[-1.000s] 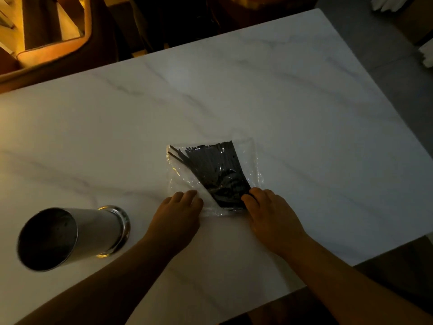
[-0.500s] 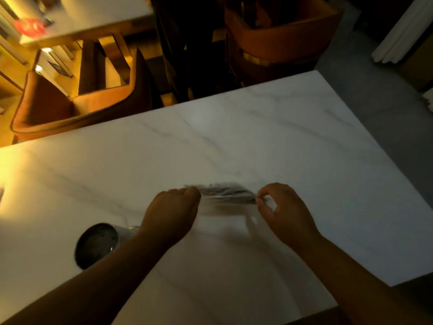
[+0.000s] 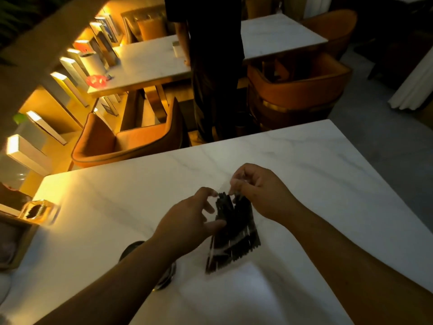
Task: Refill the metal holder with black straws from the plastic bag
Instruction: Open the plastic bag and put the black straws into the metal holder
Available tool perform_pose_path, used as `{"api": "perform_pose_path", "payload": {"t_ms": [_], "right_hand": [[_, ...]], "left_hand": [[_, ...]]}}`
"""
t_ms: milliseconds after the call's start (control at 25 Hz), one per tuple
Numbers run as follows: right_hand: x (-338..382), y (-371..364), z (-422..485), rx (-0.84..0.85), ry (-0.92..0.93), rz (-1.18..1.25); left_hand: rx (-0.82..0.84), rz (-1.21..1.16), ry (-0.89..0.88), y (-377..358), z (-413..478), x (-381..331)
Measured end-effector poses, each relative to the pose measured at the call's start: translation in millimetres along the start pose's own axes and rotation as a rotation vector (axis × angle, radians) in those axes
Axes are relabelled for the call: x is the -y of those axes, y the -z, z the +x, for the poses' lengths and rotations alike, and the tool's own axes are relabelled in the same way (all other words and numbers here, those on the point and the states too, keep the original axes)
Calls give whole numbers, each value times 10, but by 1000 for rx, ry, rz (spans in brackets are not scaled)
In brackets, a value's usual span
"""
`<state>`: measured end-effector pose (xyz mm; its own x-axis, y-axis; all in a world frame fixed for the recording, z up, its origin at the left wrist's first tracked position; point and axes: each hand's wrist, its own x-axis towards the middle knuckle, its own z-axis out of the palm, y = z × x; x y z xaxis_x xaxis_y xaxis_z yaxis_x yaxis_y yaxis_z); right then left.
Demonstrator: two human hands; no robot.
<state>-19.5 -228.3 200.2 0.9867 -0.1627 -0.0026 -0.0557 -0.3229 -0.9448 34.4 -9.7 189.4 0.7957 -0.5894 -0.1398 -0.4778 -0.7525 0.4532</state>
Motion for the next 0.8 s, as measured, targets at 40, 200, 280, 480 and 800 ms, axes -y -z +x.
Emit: {"api": "perform_pose_path", "payload": {"t_ms": [40, 200, 280, 480, 800], "right_hand": [[71, -32, 55, -1, 19, -1], [99, -97, 163, -132, 11, -13], [-63, -101, 120, -272, -51, 35], [-532, -452, 43, -338, -418, 431], [-339, -1088, 243, 331, -493, 1276]], "left_hand": [[-5, -79, 33, 84, 14, -37], [-74, -253, 114, 486, 4, -122], [-124, -320, 140, 679, -4, -138], [-217, -558, 203, 1111, -63, -61], [-254, -819, 245, 1398, -210, 281]]}}
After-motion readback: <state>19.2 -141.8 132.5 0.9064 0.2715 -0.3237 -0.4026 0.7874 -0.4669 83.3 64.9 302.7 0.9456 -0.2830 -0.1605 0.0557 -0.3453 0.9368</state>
